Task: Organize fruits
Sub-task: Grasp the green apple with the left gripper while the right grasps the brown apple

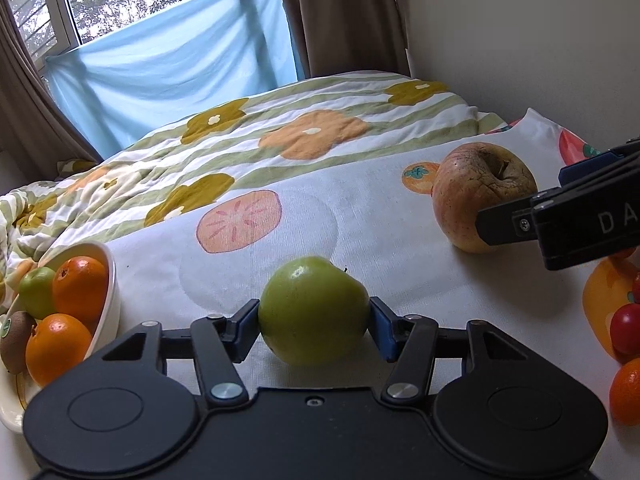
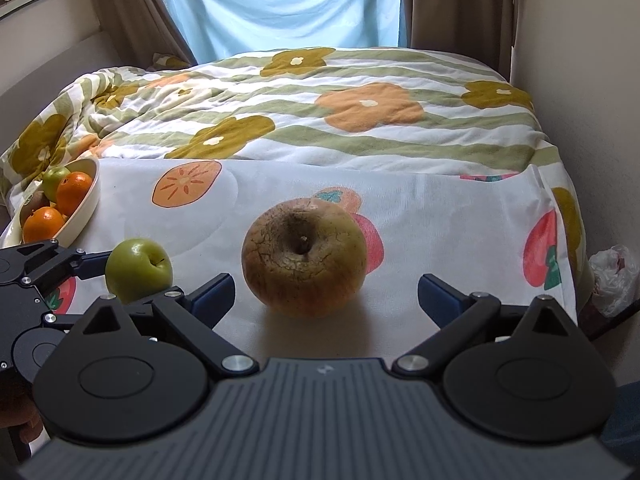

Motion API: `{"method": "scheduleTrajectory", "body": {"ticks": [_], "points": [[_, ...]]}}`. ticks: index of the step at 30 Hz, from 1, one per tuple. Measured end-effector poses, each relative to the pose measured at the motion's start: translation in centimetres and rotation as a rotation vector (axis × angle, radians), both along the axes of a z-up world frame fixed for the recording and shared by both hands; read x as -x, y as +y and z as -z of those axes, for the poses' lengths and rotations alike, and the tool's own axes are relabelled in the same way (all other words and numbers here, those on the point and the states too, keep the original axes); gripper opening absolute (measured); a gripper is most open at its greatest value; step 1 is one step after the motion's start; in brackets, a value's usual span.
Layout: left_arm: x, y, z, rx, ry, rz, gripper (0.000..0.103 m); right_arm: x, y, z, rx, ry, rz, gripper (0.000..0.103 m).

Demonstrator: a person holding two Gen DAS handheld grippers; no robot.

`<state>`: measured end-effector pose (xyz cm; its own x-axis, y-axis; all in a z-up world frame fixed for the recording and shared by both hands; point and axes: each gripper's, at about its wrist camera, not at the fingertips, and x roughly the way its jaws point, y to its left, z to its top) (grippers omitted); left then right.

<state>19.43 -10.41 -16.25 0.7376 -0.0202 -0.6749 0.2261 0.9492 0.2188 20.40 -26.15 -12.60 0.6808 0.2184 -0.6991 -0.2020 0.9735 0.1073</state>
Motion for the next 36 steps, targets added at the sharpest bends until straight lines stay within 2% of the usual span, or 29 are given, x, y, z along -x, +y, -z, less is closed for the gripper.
{"method": "scheduleTrajectory", "body": {"ticks": [9, 11, 14, 26, 36], "points": [[0.4, -0.1, -0.1, -0.001, 0.002, -0.003, 0.061, -1.0, 1.2, 0.6, 0.016, -0.003, -0.025, 0.103], [0.5, 0.0, -0.1, -0.001, 0.004, -0.004, 0.061, -1.3, 1.4, 0.9, 0.022, 0.001, -0.033, 0.095], [0.7, 0.0, -0.1, 0.000, 0.004, -0.006, 0.061, -1.5, 1.7, 1.1, 0.025, 0.008, -0.033, 0.092], [1.8, 0.5, -0.2, 0.011, 0.011, -0.023, 0.061, -1.3, 1.9, 1.2, 0.035, -0.007, -0.022, 0.090], [3.8, 1.8, -1.8, 0.047, -0.008, -0.072, 0.061, 0.3, 2.6, -0.9, 0.009, -0.024, -0.032, 0.090]]}}
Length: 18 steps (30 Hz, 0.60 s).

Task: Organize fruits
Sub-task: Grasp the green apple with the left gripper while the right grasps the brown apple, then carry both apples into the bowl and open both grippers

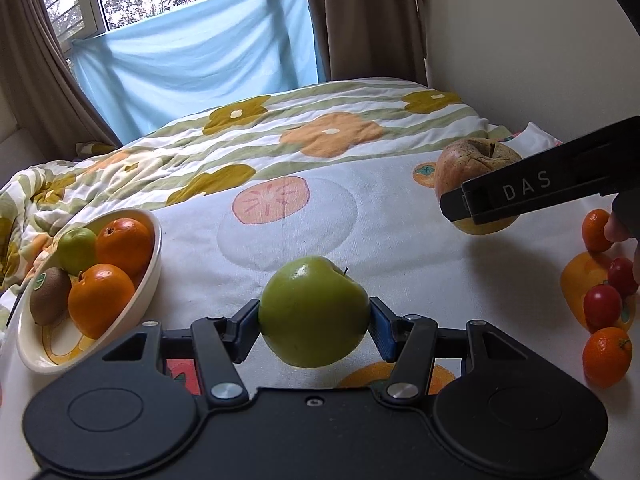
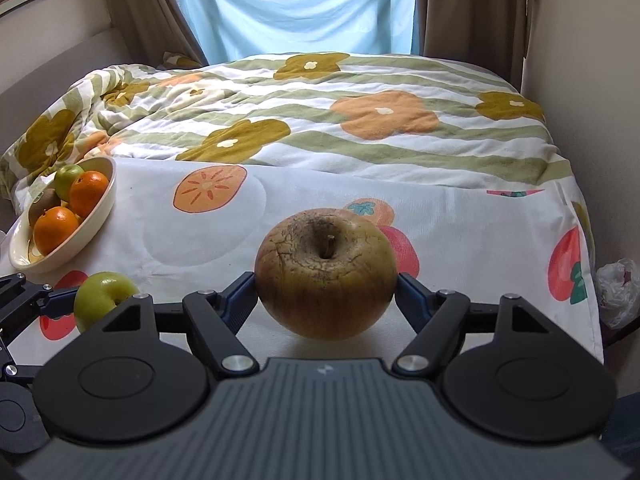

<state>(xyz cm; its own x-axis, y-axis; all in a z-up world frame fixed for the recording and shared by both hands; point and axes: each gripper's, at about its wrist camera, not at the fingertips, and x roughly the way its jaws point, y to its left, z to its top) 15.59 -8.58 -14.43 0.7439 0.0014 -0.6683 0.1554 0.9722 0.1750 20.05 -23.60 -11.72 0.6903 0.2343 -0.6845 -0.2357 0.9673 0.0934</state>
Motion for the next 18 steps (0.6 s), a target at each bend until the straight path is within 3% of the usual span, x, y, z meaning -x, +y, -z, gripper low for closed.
{"method": "scheduleTrajectory", "body": {"ticks": [9, 18], "points": [[2.8, 1.9, -3.1, 0.036, -0.032, -0.048, 0.061, 2.3, 2.7, -2.7, -0.002, -0.015, -0.048, 0.090], [4.3, 6.5, -6.0, 0.052, -0.057, -0.121, 0.061, 4.1, 7.3, -5.6, -0.010, -0.021, -0.115, 0.090]]}}
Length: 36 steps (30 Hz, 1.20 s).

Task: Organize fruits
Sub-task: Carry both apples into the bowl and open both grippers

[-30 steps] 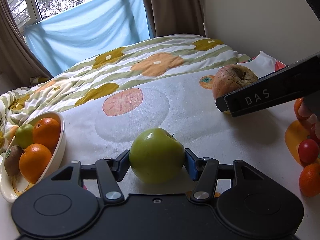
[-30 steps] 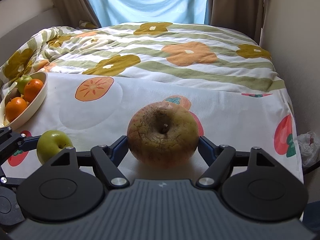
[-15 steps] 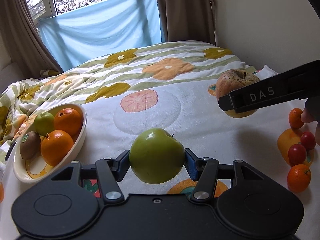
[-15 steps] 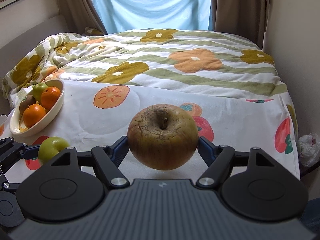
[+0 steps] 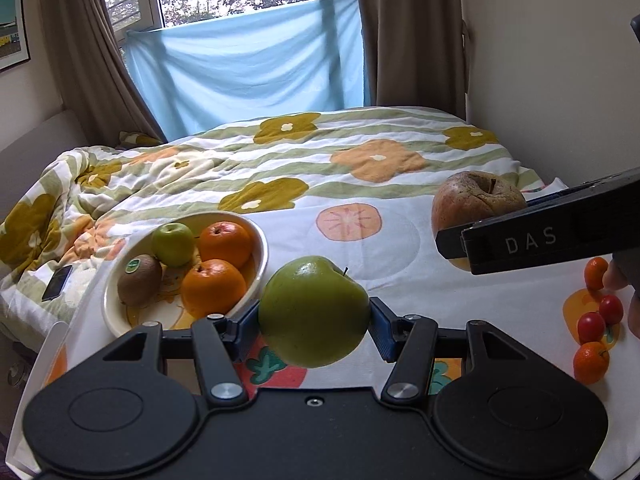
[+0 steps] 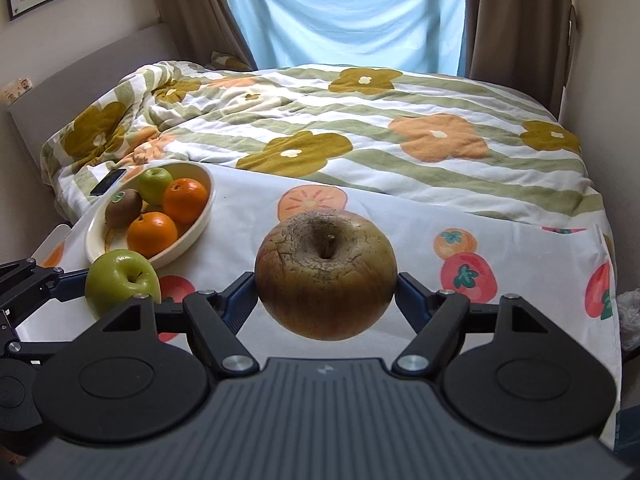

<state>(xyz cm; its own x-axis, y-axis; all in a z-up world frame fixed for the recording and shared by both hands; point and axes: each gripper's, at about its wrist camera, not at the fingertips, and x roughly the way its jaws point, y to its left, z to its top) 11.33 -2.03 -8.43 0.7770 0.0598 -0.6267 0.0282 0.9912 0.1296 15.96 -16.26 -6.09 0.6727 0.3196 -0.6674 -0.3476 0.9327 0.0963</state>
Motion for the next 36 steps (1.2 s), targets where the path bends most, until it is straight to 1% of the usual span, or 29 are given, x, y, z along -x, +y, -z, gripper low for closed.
{"method": "scheduleTrajectory", "body": {"ticks": [10, 14, 18, 26, 31, 36], "points": [[0.2, 7.4, -1.9, -0.018, -0.007, -0.059, 0.061, 0.0, 7.5, -2.7, -0.041, -0.010, -0.047, 0.090], [-0.6, 10.6, -1.8, -0.028, 0.002, -0.065, 0.061, -0.6, 10.5, -3.1, -0.046, -0.009, -0.051, 0.090], [-2.3, 13.5, -1.2, -0.039, 0.018, -0.057, 0.061, -1.5, 13.3, -3.2, -0.051, -0.002, -0.048, 0.090], [-6.0, 16.7, 1.7, -0.051, 0.071, 0.011, 0.061, -3.5, 17.9, -2.3, -0.027, 0.014, -0.022, 0.090], [-7.0, 16.8, 3.4, -0.072, 0.112, 0.083, 0.061, -4.7, 19.2, -1.5, -0.013, 0.027, 0.002, 0.090], [-7.2, 16.3, 4.5, -0.118, 0.135, 0.156, 0.061, -5.3, 20.0, -1.0, -0.013, 0.034, 0.013, 0.090]]}}
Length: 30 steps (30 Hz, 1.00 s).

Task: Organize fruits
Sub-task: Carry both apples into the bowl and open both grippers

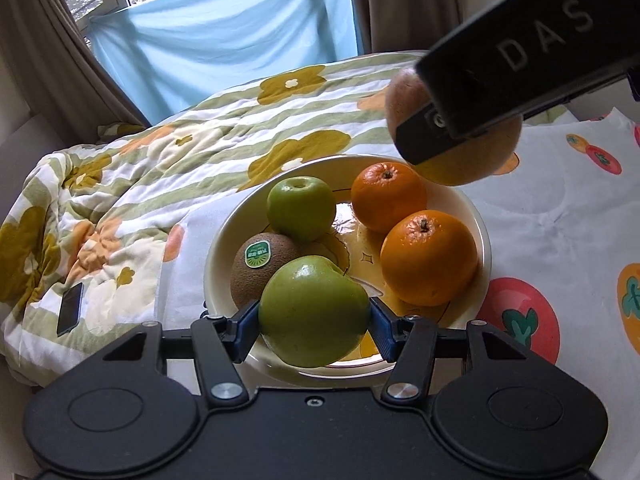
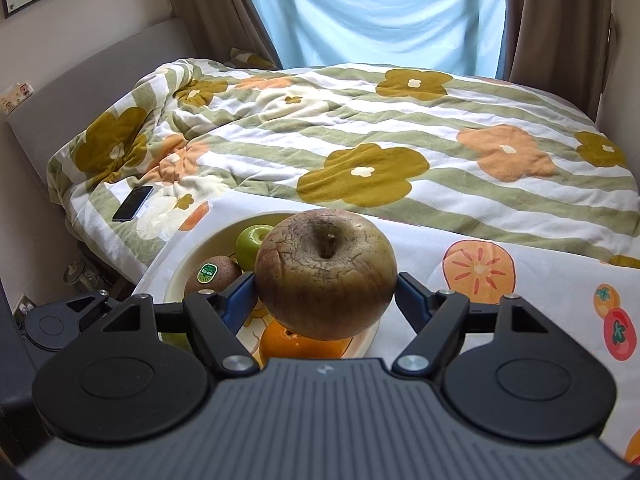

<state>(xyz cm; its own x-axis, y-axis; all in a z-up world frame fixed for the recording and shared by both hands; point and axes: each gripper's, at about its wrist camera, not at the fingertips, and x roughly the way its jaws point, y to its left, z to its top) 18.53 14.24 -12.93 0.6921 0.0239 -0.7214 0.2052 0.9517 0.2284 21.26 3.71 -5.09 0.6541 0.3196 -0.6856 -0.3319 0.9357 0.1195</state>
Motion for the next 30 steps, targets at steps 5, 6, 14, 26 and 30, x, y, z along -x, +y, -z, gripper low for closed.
{"method": "scheduleTrajectory", "body": {"ticks": [5, 6, 14, 26, 30], "points": [[0.0, -0.3, 0.6, -0.022, 0.019, 0.036, 0.062, -0.4, 1.0, 0.2, 0.002, -0.003, -0.012, 0.090], [0.0, -0.2, 0.7, -0.017, 0.029, 0.039, 0.062, -0.4, 1.2, 0.2, 0.003, -0.003, -0.015, 0.090], [0.7, 0.6, -1.3, 0.031, -0.043, 0.033, 0.095, -0.6, 2.6, 0.1, 0.019, -0.006, -0.053, 0.090], [1.6, 2.0, -1.8, 0.065, -0.045, -0.014, 0.096, -1.6, 5.7, 1.7, 0.058, 0.004, -0.118, 0.090], [1.7, 2.3, -1.8, 0.077, -0.048, -0.022, 0.096, -1.8, 6.8, 2.7, 0.076, -0.002, -0.147, 0.090]]}}
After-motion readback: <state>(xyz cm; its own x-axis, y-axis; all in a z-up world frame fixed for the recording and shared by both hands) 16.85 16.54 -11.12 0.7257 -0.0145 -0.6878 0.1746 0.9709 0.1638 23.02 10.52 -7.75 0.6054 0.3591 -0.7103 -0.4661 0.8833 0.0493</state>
